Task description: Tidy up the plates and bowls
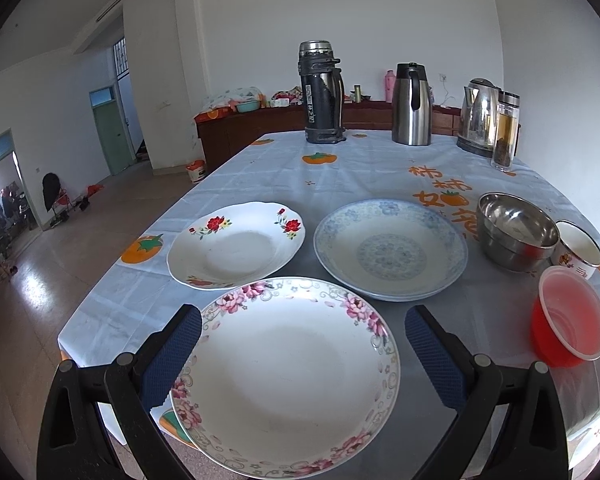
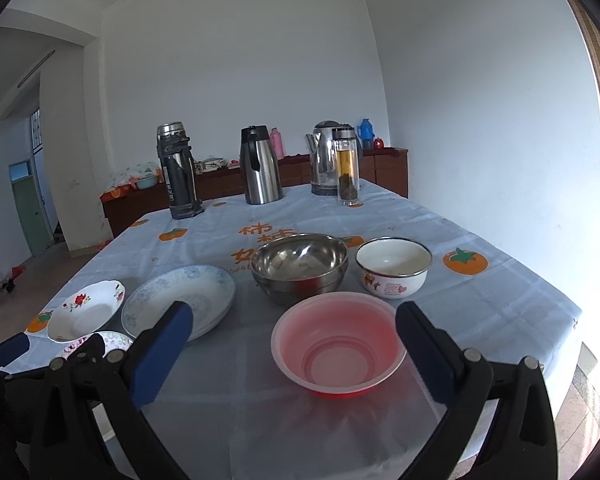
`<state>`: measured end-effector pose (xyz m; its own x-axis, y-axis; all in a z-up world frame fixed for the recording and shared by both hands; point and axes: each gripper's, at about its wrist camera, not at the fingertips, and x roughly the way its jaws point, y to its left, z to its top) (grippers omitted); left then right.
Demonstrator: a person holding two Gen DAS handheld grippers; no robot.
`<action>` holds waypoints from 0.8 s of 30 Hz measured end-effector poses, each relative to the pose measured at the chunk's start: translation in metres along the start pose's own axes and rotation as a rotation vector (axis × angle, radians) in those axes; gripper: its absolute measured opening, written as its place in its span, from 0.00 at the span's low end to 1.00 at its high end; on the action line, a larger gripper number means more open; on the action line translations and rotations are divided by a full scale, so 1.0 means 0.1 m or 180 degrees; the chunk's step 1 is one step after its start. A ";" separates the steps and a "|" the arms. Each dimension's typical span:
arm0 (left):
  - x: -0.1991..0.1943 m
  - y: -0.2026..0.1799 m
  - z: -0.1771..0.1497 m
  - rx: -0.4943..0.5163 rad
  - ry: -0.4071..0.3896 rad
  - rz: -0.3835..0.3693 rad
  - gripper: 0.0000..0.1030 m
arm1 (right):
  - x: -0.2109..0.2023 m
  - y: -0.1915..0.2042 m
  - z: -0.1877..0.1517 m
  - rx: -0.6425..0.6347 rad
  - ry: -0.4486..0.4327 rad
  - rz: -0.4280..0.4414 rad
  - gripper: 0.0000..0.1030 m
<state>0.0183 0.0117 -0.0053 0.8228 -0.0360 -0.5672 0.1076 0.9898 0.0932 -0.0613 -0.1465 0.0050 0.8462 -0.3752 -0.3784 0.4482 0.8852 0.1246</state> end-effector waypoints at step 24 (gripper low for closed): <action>0.06 -0.02 0.03 0.0094 0.0007 -0.0071 1.00 | 0.13 0.11 0.01 -0.0091 0.0073 0.0025 1.00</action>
<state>0.0250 0.0087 -0.0068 0.8188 -0.0577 -0.5711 0.1424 0.9843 0.1047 -0.0451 -0.1423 0.0022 0.8427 -0.3620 -0.3986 0.4328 0.8958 0.1015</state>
